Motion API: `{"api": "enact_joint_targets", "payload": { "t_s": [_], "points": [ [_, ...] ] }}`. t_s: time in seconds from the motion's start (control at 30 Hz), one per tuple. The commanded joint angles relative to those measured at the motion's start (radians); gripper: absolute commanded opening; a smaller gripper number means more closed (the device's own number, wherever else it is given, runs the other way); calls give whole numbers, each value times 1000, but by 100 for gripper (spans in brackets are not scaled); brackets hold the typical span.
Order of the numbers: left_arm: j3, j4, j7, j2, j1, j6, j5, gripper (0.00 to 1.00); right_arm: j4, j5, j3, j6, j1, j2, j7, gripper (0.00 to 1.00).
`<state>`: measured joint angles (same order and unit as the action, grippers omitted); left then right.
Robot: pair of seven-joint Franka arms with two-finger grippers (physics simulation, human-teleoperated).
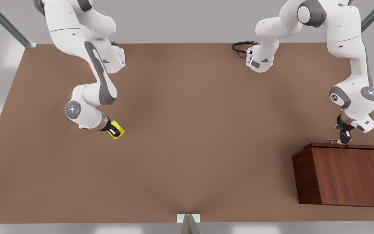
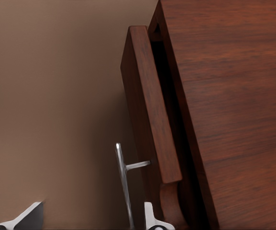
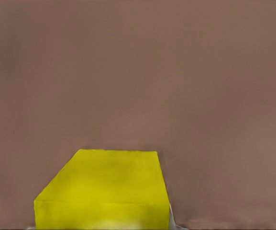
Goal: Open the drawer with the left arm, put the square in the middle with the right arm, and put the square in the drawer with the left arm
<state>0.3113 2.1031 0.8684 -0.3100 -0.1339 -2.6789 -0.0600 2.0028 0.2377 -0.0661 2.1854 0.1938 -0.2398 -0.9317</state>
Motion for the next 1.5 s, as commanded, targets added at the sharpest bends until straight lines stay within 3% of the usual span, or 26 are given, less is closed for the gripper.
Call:
{"api": "enact_joint_targets", "payload": {
  "t_s": [0.0, 0.1, 0.2, 0.33, 0.53, 0.9, 1.07, 1.13, 1.2, 1.47],
  "points": [
    [0, 0, 0, 0, 0, 2, 5, 100, -22, -1, -24, -7, -2, -7, -39, 64],
    [0, 5, -3, 6, -4, 8, 9, 100, -223, -6, -189, -24, 21, -130, -347, 65],
    [2, 5, -5, 15, -6, 27, 14, 100, -533, -77, -189, -130, 162, -314, -627, 65],
    [3, 6, -6, 25, -6, 54, 19, 100, -782, -175, -179, -141, 358, -512, -970, 65],
    [6, 6, -8, 43, -18, 123, 60, 100, -1006, -267, -179, -142, 558, -711, -1000, 65],
    [9, 6, -8, 65, -19, 197, 88, 100, -1023, -347, -175, -115, 631, -800, -866, 67],
    [9, 8, -8, 68, -19, 209, 89, 100, -1018, -345, -167, -85, 638, -826, -1042, 66],
    [9, 15, -8, 74, -19, 211, 89, 100, -1015, -351, -161, -65, 639, -828, -1081, 73],
    [9, 21, -6, 83, -19, 226, 89, 100, -1015, -351, -161, -65, 639, -828, -1081, 100],
    [9, 37, -6, 111, -19, 267, 109, 100, -1021, -350, -161, -82, 631, -809, -1075, 100]
  ]
}}
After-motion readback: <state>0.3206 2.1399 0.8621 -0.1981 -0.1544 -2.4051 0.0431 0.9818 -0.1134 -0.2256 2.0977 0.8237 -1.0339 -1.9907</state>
